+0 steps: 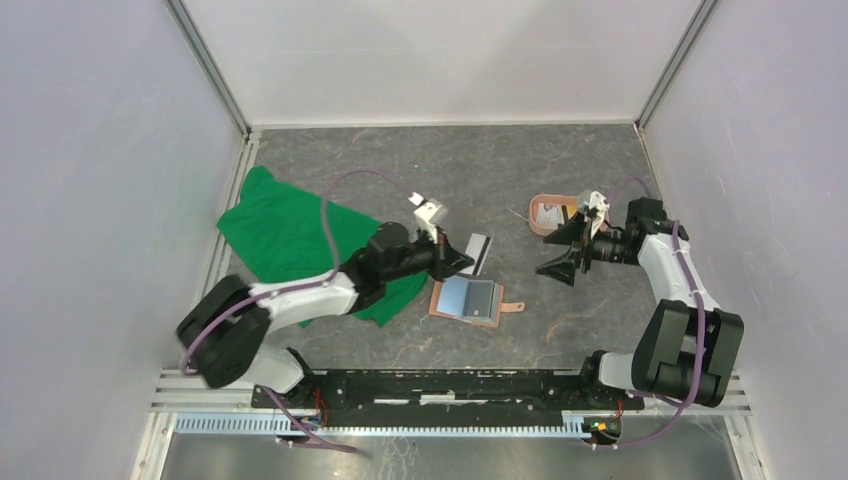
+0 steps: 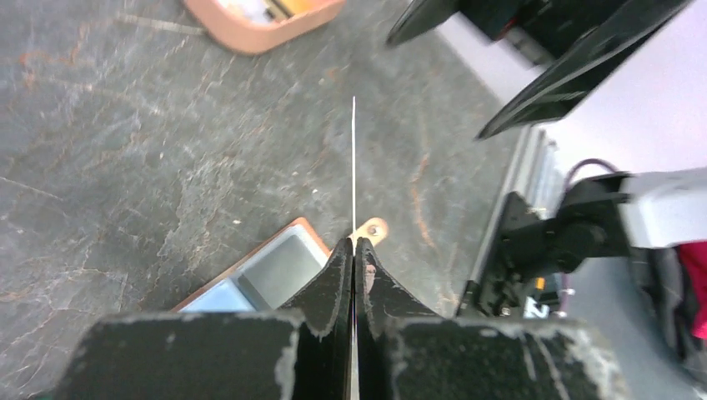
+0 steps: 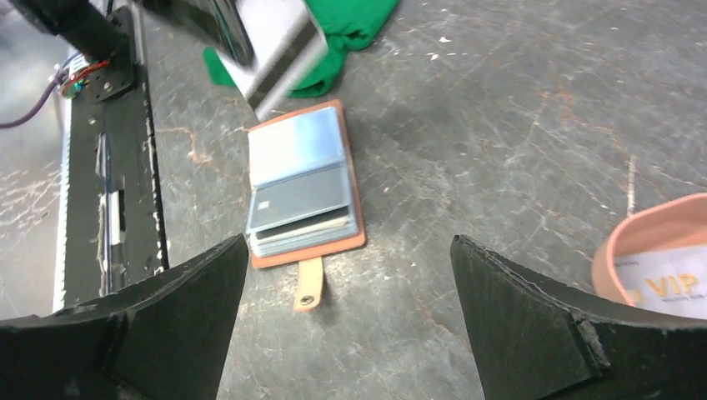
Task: Put the credit cards into the card holder
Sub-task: Pick up the credit card from the storage box, then insert the credit card into the card holder.
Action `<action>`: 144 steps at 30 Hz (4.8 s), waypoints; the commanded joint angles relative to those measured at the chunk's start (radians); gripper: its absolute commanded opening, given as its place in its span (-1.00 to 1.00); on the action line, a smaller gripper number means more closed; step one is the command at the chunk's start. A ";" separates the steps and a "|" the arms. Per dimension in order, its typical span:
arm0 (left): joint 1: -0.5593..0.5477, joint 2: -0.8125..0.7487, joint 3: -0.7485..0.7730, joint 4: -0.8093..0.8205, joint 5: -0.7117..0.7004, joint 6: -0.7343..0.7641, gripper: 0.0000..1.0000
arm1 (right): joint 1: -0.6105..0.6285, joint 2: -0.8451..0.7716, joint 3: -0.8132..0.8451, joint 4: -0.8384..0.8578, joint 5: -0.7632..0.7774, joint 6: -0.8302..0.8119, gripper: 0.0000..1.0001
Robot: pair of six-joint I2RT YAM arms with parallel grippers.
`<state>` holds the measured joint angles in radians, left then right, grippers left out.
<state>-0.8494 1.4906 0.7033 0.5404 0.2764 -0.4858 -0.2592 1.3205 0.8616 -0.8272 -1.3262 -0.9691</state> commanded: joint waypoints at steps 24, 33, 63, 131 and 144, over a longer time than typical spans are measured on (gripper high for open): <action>0.207 -0.103 -0.374 0.407 0.419 -0.465 -0.96 | 0.529 0.070 -0.059 0.196 0.303 0.069 -0.56; 0.208 0.076 -0.481 0.738 0.306 -0.619 -0.96 | 0.609 0.108 -0.095 0.300 0.343 0.178 -1.00; 0.206 0.450 -0.438 1.037 0.195 -0.733 -0.96 | 0.644 0.246 -0.041 0.237 0.552 0.153 -1.00; 0.132 0.395 -0.346 0.678 0.125 -0.566 -0.96 | 0.659 0.321 -0.022 0.265 0.541 0.228 -1.00; 0.089 0.384 -0.319 0.633 0.098 -0.602 -0.97 | 0.658 0.313 -0.021 0.261 0.539 0.225 -1.00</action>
<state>-0.7418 1.8931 0.3698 1.2041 0.3985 -1.1057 0.3931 1.6249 0.8284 -0.5415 -0.8440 -0.7158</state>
